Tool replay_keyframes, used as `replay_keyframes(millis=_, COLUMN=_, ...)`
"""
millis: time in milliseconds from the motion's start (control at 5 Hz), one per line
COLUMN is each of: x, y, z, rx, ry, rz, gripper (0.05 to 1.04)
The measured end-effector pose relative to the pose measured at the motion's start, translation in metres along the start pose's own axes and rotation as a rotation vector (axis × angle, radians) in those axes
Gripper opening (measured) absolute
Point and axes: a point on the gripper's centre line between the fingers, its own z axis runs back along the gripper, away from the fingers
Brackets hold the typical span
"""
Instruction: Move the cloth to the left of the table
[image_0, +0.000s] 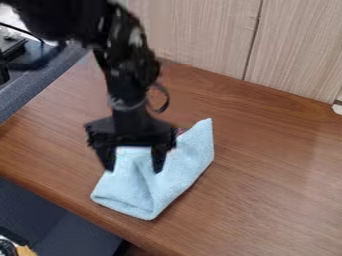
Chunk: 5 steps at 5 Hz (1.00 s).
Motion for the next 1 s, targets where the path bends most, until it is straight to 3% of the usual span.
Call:
replay_keyframes(millis=600, x=-0.001, y=0.003, z=-0.042, rx=-0.034, ry=0.03, rz=0.002, gripper=1.001)
replay_keyframes(millis=1000, x=0.043, y=-0.002, z=-0.048, rx=-0.077, ry=-0.005, rz=0.031, gripper=1.001)
